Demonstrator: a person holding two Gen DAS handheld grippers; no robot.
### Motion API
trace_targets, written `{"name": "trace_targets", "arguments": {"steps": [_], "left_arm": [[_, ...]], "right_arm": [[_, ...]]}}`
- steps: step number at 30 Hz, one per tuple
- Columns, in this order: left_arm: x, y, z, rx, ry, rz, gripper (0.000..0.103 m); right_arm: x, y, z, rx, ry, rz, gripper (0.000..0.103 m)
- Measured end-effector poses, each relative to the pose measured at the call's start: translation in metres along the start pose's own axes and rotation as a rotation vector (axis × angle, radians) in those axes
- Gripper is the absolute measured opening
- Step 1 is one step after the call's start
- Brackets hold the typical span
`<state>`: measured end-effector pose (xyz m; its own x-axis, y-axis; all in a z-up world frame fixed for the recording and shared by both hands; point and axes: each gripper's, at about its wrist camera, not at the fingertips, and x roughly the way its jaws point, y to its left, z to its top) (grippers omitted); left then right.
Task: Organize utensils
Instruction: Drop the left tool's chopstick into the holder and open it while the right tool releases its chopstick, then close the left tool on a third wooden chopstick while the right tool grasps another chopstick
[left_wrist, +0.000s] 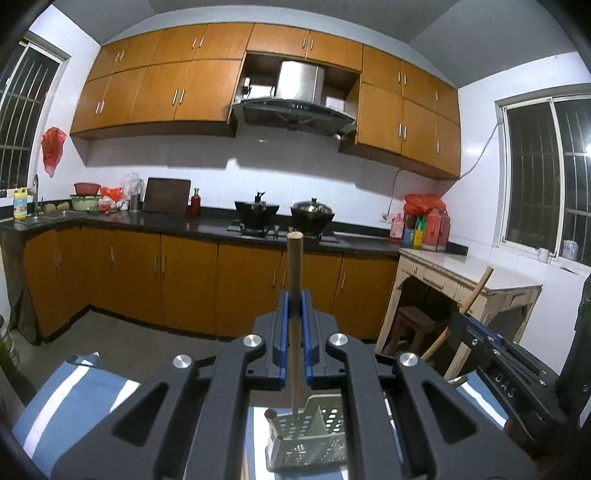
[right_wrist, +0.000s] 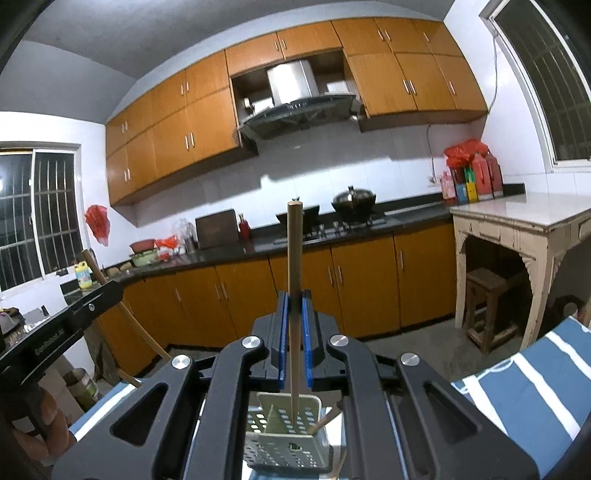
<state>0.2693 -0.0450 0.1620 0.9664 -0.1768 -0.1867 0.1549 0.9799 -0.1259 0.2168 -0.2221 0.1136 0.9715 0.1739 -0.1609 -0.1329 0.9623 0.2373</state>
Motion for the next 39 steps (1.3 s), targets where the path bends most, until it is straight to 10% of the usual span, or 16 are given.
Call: {"name": "trace_targets", "arguments": {"steps": [4,7,23,39], "left_arm": [[0.009,0.008,-0.011,-0.017,0.054,0.007,0.009],[0.009,0.014,-0.010,-0.021,0.066,0.024,0.014],[-0.055,0.033,-0.013,-0.016,0.046,0.066,0.029],[-0.070,0.101,-0.174,-0.040,0.425,0.183,0.046]], "right_arm": [[0.009,0.000,-0.007,0.007,0.081,0.014,0.012],[0.003,-0.004,-0.008,0.013,0.080,-0.003,0.036],[-0.052,-0.021,-0.007,0.022,0.116,-0.052,0.036],[-0.027,-0.047,-0.176,0.123,0.610,-0.112,0.028]]}}
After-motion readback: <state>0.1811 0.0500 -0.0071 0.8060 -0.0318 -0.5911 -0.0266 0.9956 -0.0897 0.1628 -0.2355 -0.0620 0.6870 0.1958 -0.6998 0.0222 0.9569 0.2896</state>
